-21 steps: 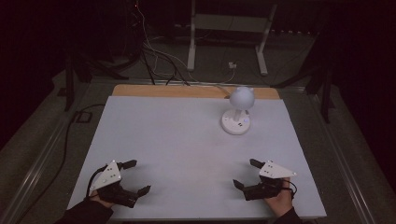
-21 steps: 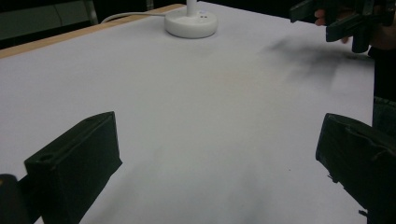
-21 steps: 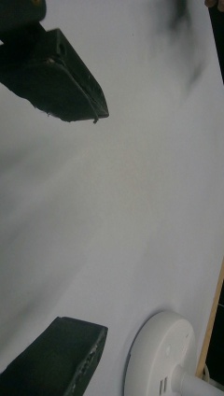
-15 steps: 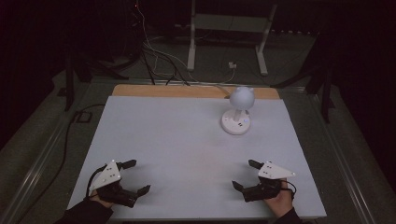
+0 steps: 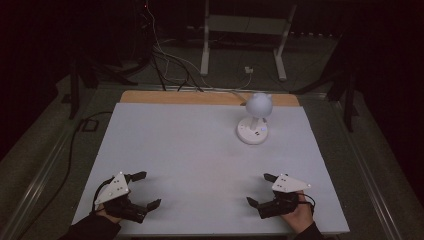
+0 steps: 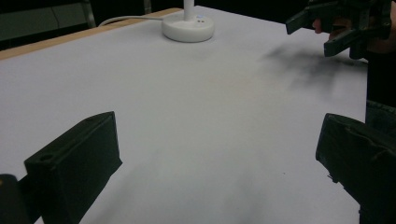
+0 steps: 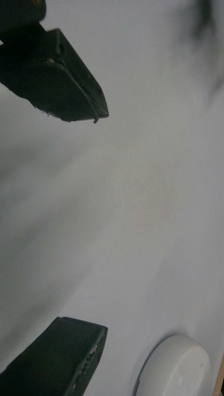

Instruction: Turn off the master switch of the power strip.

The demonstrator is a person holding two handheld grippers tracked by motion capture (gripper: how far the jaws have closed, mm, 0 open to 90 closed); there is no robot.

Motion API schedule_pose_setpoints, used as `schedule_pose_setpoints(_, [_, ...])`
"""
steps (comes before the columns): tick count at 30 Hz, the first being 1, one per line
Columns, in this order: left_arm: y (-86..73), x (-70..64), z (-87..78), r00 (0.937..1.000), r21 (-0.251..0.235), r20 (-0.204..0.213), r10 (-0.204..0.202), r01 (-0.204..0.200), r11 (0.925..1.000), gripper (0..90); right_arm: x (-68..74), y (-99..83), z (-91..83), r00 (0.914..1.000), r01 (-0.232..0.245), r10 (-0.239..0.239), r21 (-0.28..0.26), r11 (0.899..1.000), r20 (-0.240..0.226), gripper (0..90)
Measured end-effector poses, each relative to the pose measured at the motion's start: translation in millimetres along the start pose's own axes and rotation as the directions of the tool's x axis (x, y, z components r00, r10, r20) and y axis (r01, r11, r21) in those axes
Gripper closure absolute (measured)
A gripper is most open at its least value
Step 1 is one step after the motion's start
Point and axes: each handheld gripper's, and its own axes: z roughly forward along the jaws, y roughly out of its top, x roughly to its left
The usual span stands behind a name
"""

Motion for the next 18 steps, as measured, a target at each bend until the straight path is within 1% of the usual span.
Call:
schedule_pose_setpoints(2, [0.0,-0.2,-0.3,1.0000,0.000,0.000,-0.003,0.003,1.0000,0.3,0.6,0.9,-0.1,1.0000,-0.007,0.007,-0.002,1.000,-0.006,0.0])
schedule_pose_setpoints(8, [0.0,-1.1,-0.3,1.0000,0.000,0.003,-0.002,0.002,1.0000,0.3,6.4,5.6,0.1,0.9999,0.005,-0.005,0.011,1.000,-0.016,0.0])
schedule_pose_setpoints(11, [0.3,-1.5,-0.3,1.0000,-0.002,0.007,-0.001,0.001,1.0000,0.3,9.6,9.8,1.0,0.9995,0.004,-0.004,0.009,1.000,-0.033,0.0])
schedule_pose_setpoints(13, [0.5,-1.7,-0.6,1.0000,-0.005,0.009,0.000,0.000,1.0000,0.3,10.2,13.8,0.8,0.9973,-0.031,0.031,-0.003,1.000,-0.066,0.0])
schedule_pose_setpoints(14, [0.5,-1.8,-0.6,1.0000,-0.005,0.010,-0.001,0.001,1.0000,0.3,10.9,16.6,0.6,0.9963,-0.039,0.038,-0.009,0.999,-0.076,0.0])
schedule_pose_setpoints(16, [0.5,-1.4,-0.5,0.9999,-0.004,0.012,-0.001,0.001,1.0000,0.3,13.3,22.9,0.3,0.9967,-0.026,0.024,-0.017,1.000,-0.078,0.0])
schedule_pose_setpoints(18, [0.5,-1.2,-0.7,0.9999,-0.007,0.013,-0.004,0.004,1.0000,0.3,14.1,27.3,1.0,0.9961,-0.025,0.023,-0.021,0.999,-0.085,0.0])
